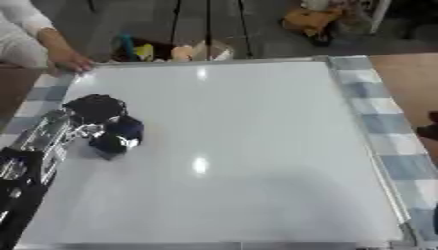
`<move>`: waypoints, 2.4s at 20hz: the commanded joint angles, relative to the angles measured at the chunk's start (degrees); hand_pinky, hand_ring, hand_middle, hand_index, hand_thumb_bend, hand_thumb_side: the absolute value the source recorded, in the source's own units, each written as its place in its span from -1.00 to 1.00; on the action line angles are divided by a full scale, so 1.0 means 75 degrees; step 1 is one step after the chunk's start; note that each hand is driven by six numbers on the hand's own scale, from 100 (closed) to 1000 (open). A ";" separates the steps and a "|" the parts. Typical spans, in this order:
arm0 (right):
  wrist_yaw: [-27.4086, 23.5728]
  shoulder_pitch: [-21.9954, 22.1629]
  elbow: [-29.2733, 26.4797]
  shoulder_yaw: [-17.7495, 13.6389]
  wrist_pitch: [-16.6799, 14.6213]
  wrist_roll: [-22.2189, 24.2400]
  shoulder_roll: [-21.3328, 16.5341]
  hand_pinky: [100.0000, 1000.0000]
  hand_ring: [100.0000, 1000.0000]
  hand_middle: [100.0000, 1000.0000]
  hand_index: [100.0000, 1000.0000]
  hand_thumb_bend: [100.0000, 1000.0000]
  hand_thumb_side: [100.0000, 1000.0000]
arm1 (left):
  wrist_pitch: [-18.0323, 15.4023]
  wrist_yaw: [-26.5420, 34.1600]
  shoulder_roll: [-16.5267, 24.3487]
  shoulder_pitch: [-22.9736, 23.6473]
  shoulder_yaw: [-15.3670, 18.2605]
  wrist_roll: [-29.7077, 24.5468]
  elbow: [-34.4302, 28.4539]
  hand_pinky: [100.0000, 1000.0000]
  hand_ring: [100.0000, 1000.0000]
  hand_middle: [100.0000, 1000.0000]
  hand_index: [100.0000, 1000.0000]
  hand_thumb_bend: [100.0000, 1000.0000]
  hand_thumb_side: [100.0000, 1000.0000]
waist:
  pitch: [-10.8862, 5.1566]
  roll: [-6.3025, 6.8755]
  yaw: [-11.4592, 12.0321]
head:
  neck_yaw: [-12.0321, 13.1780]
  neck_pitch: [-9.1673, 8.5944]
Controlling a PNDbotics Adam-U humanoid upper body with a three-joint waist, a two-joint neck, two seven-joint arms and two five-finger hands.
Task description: Wipe the whiteboard clean with a brush.
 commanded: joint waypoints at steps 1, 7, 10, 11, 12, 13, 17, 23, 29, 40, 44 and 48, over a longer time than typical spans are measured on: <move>-0.0010 -0.0024 -0.0154 -0.0013 -0.0026 -0.0029 -0.0118 0.21 0.45 0.06 0.56 -1.00 0.48 | 0.0189 -0.0042 0.0422 0.0256 0.0114 -0.0003 0.0583 -0.55 -0.22 -0.59 -0.41 -1.00 0.52 | -0.0030 -0.0068 0.0009 | -0.0035 -0.0067; -0.0009 -0.0010 -0.0154 -0.0019 -0.0040 -0.0037 -0.0117 0.21 0.45 0.06 0.56 -1.00 0.48 | 0.0455 0.0111 0.0770 0.0252 0.0351 0.0158 0.0843 -0.56 -0.23 -0.60 -0.42 -1.00 0.51 | -0.0033 -0.0074 0.0007 | -0.0065 -0.0105; -0.0004 -0.0009 -0.0154 -0.0016 -0.0038 -0.0034 -0.0108 0.21 0.45 0.06 0.56 -1.00 0.48 | 0.0557 0.0148 0.0876 0.0243 0.0433 0.0241 0.0954 -0.57 -0.24 -0.61 -0.42 -1.00 0.50 | -0.0030 -0.0074 0.0005 | -0.0070 -0.0113; -0.0003 -0.0009 -0.0154 -0.0015 -0.0035 -0.0032 -0.0105 0.21 0.45 0.06 0.56 -1.00 0.48 | 0.0577 0.0164 0.0899 0.0243 0.0453 0.0259 0.0978 -0.57 -0.23 -0.61 -0.42 -1.00 0.50 | -0.0028 -0.0075 0.0007 | -0.0070 -0.0112; -0.0001 -0.0010 -0.0154 -0.0013 -0.0034 -0.0029 -0.0103 0.21 0.45 0.06 0.56 -1.00 0.48 | 0.0598 0.0173 0.0929 0.0246 0.0471 0.0273 0.1002 -0.57 -0.23 -0.61 -0.42 -1.00 0.50 | -0.0027 -0.0076 0.0006 | -0.0072 -0.0114; 0.0000 -0.0009 -0.0154 -0.0012 -0.0037 -0.0027 -0.0102 0.21 0.45 0.06 0.56 -1.00 0.48 | 0.0617 0.0175 0.0960 0.0249 0.0486 0.0286 0.1029 -0.56 -0.23 -0.61 -0.42 -1.00 0.50 | -0.0026 -0.0077 0.0006 | -0.0072 -0.0118; 0.0004 -0.0005 -0.0154 -0.0015 -0.0033 -0.0027 -0.0097 0.21 0.45 0.06 0.56 -1.00 0.48 | 0.0727 0.0188 0.1107 0.0276 0.0585 0.0376 0.1153 -0.56 -0.23 -0.61 -0.42 -1.00 0.49 | -0.0026 -0.0074 0.0005 | -0.0086 -0.0129; 0.0010 -0.0007 -0.0154 -0.0010 -0.0024 -0.0019 -0.0086 0.21 0.45 0.05 0.56 -1.00 0.48 | 0.0917 0.0261 0.1211 0.0288 0.0731 0.0483 0.1299 -0.58 -0.24 -0.62 -0.42 -1.00 0.49 | -0.0020 -0.0077 0.0002 | -0.0095 -0.0137; 0.0012 -0.0007 -0.0154 0.0002 -0.0019 -0.0004 -0.0071 0.21 0.45 0.05 0.56 -1.00 0.48 | 0.1069 0.0345 0.1208 0.0268 0.0840 0.0520 0.1367 -0.60 -0.25 -0.63 -0.43 -1.00 0.50 | -0.0018 -0.0084 -0.0009 | -0.0091 -0.0139; -0.0010 -0.0010 -0.0154 0.0020 -0.0026 0.0032 -0.0066 0.21 0.45 0.05 0.56 -1.00 0.48 | 0.1203 0.0268 0.1130 0.0211 0.0842 0.0629 0.1397 -0.60 -0.25 -0.64 -0.42 -1.00 0.49 | -0.0016 -0.0097 -0.0014 | -0.0075 -0.0156; -0.0016 -0.0013 -0.0154 0.0026 -0.0032 0.0035 -0.0072 0.21 0.45 0.05 0.56 -1.00 0.48 | 0.1107 0.0250 0.1047 0.0164 0.0791 0.0580 0.1410 -0.60 -0.25 -0.64 -0.43 -1.00 0.48 | -0.0018 -0.0098 -0.0024 | -0.0063 -0.0155; -0.0027 -0.0016 -0.0154 0.0033 -0.0035 0.0039 -0.0075 0.21 0.45 0.05 0.56 -1.00 0.48 | 0.0963 0.0225 0.0889 0.0100 0.0697 0.0508 0.1377 -0.60 -0.26 -0.64 -0.43 -1.00 0.48 | -0.0021 -0.0104 -0.0025 | -0.0049 -0.0150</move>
